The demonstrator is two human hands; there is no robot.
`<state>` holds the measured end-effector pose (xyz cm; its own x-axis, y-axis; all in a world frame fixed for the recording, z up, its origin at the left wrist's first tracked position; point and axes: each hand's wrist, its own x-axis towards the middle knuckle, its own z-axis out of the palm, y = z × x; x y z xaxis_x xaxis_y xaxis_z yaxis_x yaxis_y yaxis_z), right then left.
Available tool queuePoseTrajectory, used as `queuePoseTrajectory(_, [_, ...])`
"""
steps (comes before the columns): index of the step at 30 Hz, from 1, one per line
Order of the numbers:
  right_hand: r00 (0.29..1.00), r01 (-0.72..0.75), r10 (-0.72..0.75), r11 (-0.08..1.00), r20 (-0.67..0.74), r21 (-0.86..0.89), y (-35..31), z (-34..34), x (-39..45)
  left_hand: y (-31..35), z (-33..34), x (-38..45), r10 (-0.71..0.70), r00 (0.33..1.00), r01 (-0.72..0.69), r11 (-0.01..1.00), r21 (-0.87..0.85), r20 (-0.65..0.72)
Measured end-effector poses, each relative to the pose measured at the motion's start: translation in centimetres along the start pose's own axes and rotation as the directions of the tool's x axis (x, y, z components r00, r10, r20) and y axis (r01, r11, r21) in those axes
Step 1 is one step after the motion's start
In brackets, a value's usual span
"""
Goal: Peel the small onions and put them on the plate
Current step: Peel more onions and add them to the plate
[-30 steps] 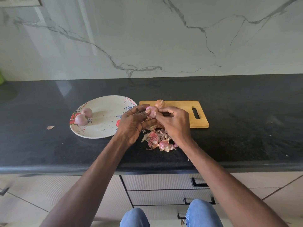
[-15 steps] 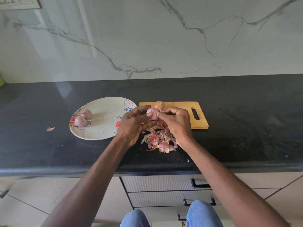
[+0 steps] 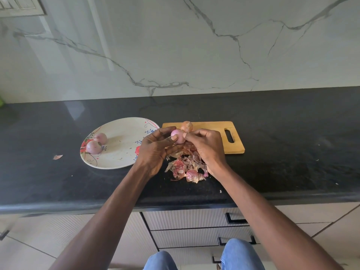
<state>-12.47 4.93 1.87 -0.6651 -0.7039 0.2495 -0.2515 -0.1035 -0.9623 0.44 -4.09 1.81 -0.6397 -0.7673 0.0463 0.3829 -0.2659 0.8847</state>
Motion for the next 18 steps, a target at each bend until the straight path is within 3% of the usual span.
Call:
queuePoseTrajectory(6, [0.999,-0.05,0.051,0.998,-0.009,0.03,0.0,0.24,0.25,-0.19,0.13,-0.07,0.046,0.999,-0.047,0.997,0.054,0.018])
queuePoseTrajectory(18, [0.999,0.054,-0.054,0.999,0.003,0.007,0.37,-0.1,0.17,-0.19,-0.32,0.29,0.034,0.999,-0.032,0.999,-0.041,0.037])
